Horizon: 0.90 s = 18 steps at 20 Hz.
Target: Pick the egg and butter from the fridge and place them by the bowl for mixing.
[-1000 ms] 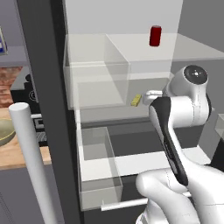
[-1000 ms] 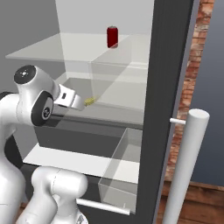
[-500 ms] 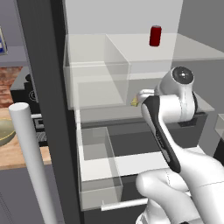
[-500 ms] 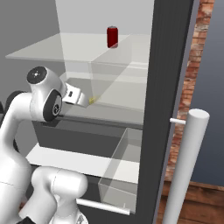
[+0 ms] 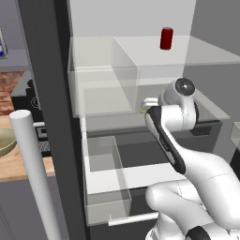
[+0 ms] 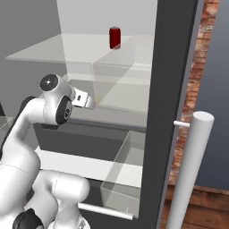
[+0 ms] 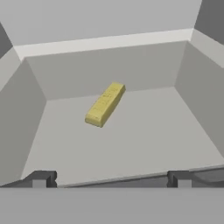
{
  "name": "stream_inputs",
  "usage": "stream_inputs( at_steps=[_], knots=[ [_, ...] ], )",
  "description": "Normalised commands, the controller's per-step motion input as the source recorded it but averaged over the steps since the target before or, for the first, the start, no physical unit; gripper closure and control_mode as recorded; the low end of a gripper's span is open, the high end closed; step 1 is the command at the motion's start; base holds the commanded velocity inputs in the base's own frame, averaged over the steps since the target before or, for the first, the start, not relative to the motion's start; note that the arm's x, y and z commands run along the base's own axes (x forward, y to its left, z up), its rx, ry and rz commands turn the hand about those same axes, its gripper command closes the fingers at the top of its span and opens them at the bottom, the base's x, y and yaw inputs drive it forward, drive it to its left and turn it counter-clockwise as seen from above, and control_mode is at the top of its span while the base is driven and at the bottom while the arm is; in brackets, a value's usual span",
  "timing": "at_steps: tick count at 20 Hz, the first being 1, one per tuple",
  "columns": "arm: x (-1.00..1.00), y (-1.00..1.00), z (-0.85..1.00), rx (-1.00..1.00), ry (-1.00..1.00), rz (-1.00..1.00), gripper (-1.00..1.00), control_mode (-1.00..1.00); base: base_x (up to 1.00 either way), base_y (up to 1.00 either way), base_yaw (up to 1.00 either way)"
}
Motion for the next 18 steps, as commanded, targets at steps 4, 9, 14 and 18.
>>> stream_inputs(
  at_steps=[4,9,14,18],
  knots=[
    [0.45,0.00,-0.13,0.00,0.00,0.03,-1.00,-1.00,0.00,0.00,0.00],
    [0.44,0.00,-0.15,-0.03,0.00,0.01,-1.00,-1.00,0.00,0.00,0.00],
    [0.41,0.00,-0.18,-0.04,0.01,0.00,-1.00,-1.00,0.00,0.00,0.00],
    [0.38,0.00,-0.22,-0.01,0.07,0.00,-1.00,-1.00,0.00,0.00,0.00]
  ],
)
